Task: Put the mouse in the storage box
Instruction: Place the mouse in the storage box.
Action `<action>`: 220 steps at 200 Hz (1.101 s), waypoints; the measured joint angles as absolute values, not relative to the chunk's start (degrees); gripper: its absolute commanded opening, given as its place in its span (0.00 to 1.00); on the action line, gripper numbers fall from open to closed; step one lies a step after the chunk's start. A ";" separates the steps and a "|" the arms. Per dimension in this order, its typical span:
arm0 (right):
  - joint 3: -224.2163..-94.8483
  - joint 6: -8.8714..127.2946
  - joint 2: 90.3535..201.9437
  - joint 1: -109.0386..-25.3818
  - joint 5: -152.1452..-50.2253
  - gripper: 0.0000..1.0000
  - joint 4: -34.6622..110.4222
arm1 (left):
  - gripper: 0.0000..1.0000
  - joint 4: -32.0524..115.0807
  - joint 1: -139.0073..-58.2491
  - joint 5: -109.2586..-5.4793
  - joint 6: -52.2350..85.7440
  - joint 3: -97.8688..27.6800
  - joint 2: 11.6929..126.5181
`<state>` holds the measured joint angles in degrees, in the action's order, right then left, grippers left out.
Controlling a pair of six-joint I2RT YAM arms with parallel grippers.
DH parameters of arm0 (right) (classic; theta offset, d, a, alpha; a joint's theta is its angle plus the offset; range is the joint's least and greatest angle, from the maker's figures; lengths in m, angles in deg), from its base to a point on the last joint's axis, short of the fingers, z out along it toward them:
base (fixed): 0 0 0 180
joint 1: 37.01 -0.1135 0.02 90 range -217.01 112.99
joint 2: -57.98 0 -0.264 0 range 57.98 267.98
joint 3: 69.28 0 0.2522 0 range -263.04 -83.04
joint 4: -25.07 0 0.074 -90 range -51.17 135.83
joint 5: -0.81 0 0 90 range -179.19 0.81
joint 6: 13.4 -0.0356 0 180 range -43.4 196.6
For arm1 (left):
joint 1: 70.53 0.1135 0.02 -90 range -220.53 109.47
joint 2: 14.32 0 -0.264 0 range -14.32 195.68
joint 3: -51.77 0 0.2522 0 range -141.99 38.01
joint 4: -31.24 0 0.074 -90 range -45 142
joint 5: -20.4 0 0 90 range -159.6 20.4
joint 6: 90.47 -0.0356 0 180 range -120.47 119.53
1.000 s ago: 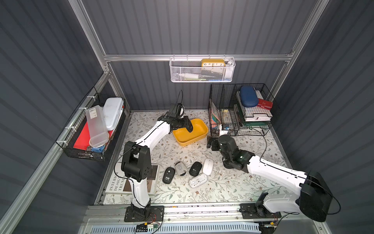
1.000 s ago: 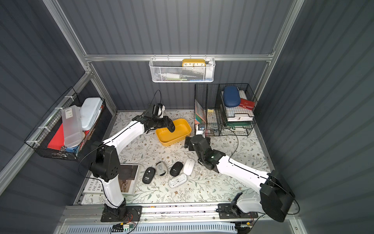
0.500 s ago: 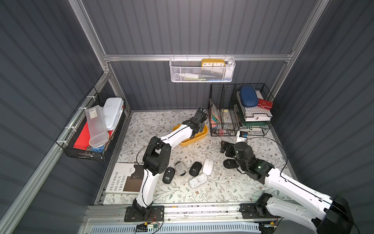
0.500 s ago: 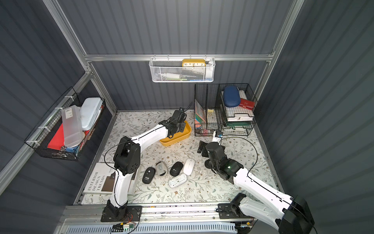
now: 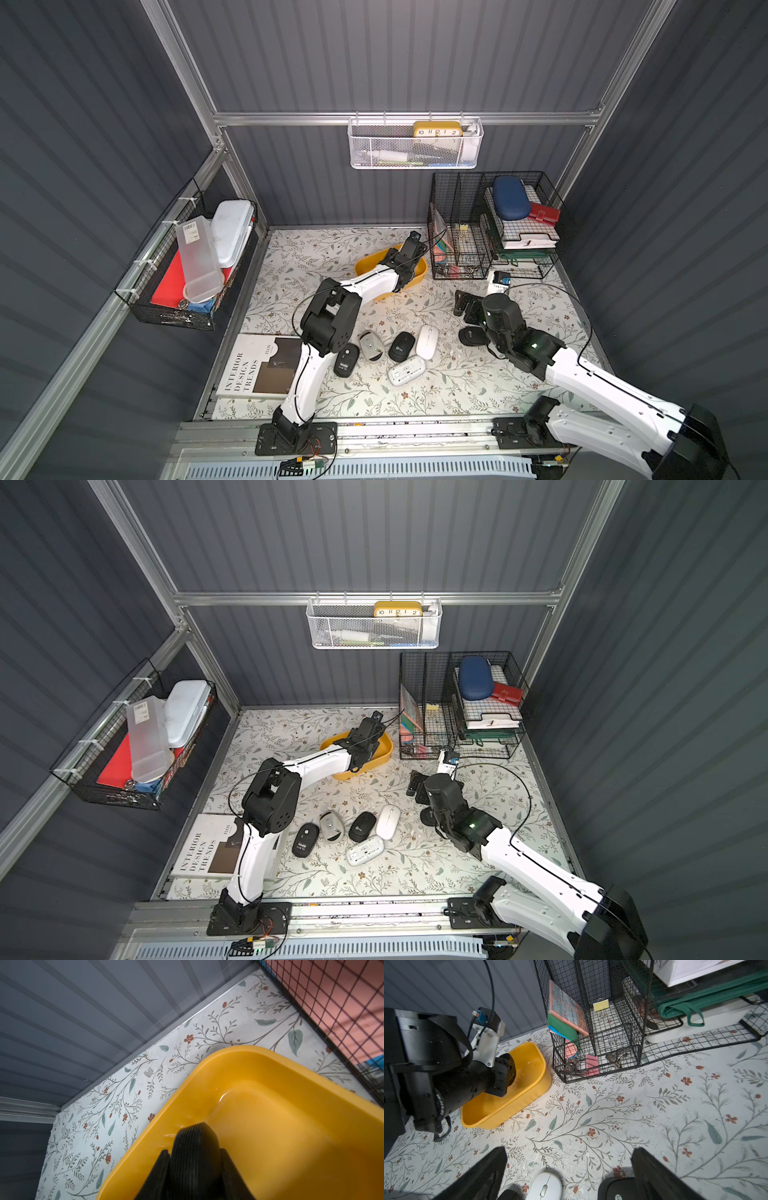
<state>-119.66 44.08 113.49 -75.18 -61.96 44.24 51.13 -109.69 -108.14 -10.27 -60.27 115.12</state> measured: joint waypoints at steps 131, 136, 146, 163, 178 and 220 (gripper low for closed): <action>-119.27 44.06 113.51 -75.18 -62.14 0.98 44.24 | 0.44 45.12 -111.52 -108.36 -11.69 -58.98 117.31; -119.27 44.06 113.51 -75.18 -62.14 0.98 44.24 | 0.45 45.12 -111.50 -108.10 -11.56 -59.02 117.33; -119.27 44.06 113.51 -75.18 -62.14 0.98 44.24 | 0.49 45.49 -111.43 -107.55 -11.45 -59.35 117.51; -119.27 44.08 113.51 -75.18 -62.14 0.98 44.24 | 0.51 45.99 -111.43 -106.68 -11.08 -59.90 117.88; -119.27 44.08 113.51 -75.18 -62.12 0.98 44.24 | 0.51 46.43 -111.48 -105.76 -10.86 -60.44 118.07; -119.31 44.11 113.88 -75.18 -62.05 0.98 44.24 | 0.57 46.54 -111.41 -104.06 -9.68 -60.53 118.16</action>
